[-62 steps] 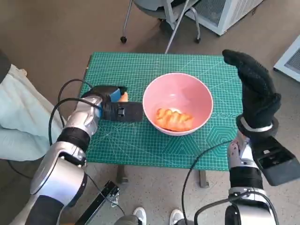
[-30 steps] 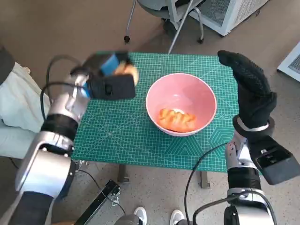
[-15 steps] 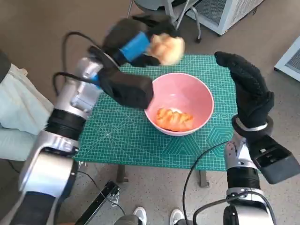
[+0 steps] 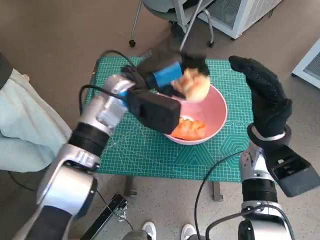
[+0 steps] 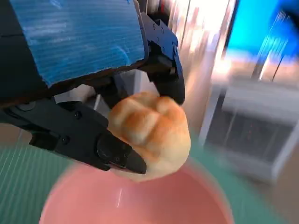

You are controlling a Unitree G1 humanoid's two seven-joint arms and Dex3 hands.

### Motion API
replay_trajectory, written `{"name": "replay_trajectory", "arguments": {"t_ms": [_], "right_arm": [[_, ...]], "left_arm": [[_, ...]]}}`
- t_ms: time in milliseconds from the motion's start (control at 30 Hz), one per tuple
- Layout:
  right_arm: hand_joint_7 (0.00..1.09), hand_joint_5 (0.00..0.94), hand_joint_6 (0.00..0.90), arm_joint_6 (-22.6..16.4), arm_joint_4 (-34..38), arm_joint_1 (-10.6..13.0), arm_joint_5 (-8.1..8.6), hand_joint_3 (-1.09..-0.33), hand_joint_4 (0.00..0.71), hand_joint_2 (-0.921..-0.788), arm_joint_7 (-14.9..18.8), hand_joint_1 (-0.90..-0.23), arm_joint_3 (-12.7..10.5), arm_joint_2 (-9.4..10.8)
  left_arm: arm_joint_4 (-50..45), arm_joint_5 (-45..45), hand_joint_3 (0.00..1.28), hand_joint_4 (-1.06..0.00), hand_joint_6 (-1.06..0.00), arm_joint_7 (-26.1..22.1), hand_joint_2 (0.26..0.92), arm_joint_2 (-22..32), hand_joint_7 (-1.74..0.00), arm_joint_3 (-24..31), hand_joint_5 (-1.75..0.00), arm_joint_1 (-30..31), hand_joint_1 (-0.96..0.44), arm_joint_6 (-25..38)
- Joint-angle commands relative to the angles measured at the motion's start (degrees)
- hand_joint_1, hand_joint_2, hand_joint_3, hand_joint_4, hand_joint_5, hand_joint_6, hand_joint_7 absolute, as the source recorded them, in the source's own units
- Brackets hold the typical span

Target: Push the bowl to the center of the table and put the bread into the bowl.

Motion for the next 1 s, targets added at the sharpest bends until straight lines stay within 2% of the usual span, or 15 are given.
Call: {"name": "replay_trajectory", "arguments": {"t_ms": [33,133,233,433,500,600,733,800,900,1000], "right_arm": [[0.80,0.002,0.029,-0.17,-0.32,1.45,-0.39,-0.678,0.362,-0.921,-0.78,-0.579,-0.24,-0.12],[0.80,0.001,0.027,-0.51,-0.18,1.38,-0.84,-0.678,0.361,-0.921,-1.32,-0.578,-0.34,-0.12],[0.81,0.001,0.026,-0.74,-0.11,1.27,-0.92,-0.678,0.361,-0.921,-1.79,-0.578,-0.38,0.05],[0.81,0.001,0.024,-1.47,-0.15,0.85,-1.22,-0.681,0.360,-0.921,-3.63,-0.571,-0.68,0.65],[0.82,0.001,0.024,-1.57,-0.10,0.48,-1.64,-0.684,0.361,-0.921,-5.00,-0.564,-0.98,1.05],[0.82,0.002,0.025,-1.54,-0.15,-0.04,-2.95,-0.687,0.362,-0.921,-7.58,-0.557,-1.31,1.72],[0.83,0.002,0.024,-0.95,-0.58,-0.67,-5.44,-0.686,0.363,-0.921,-11.15,-0.566,-1.47,2.46],[0.83,0.002,0.025,-0.49,-0.95,-1.04,-6.93,-0.687,0.364,-0.921,-12.81,-0.567,-1.39,2.65],[0.82,0.003,0.028,0.42,-1.67,-1.54,-8.97,-0.688,0.366,-0.921,-14.83,-0.557,-1.10,2.73],[0.82,0.003,0.032,1.96,-3.00,-1.89,-10.78,-0.692,0.365,-0.921,-16.42,-0.542,-0.55,2.55]], "left_arm": [[0.14,-0.82,0.08,-0.14,-0.03,1.05,0.861,0.36,-0.68,0.35,-0.22,2.45,-0.28,-2.25],[0.21,-2.39,0.06,-0.06,-0.01,2.59,0.887,0.20,-0.52,1.69,-0.09,4.26,-0.35,-5.29],[-0.02,-4.41,0.05,-0.04,0.00,2.82,0.892,0.37,-0.47,3.20,-0.04,5.60,-0.37,-8.18],[-2.71,-12.56,0.04,-0.02,0.00,0.24,0.900,0.86,-0.42,8.74,-0.01,8.26,-0.40,-11.58],[-4.31,-18.29,0.03,-0.03,-0.02,-0.95,0.903,0.65,-0.41,12.46,-0.01,9.92,-0.41,-14.28],[-6.91,-27.01,0.02,-0.10,-0.11,-2.46,0.914,-0.51,-0.33,17.80,-0.02,12.45,-0.41,-16.93],[-15.02,-37.67,0.05,-0.22,-0.22,-4.37,0.919,-3.08,-0.28,22.39,-0.03,16.97,-0.43,-15.83],[-20.42,-41.56,0.07,-0.25,-0.20,-4.14,0.920,-4.40,-0.34,23.63,-0.03,19.48,-0.44,-14.05],[-26.72,-45.02,0.12,-0.27,-0.07,-2.60,0.921,-6.01,-0.64,24.84,-0.03,22.78,-0.42,-11.99],[-30.74,-47.17,0.14,-0.28,-0.04,-1.89,0.921,-6.56,-0.73,26.00,-0.04,25.62,-0.42,-10.47]]}}
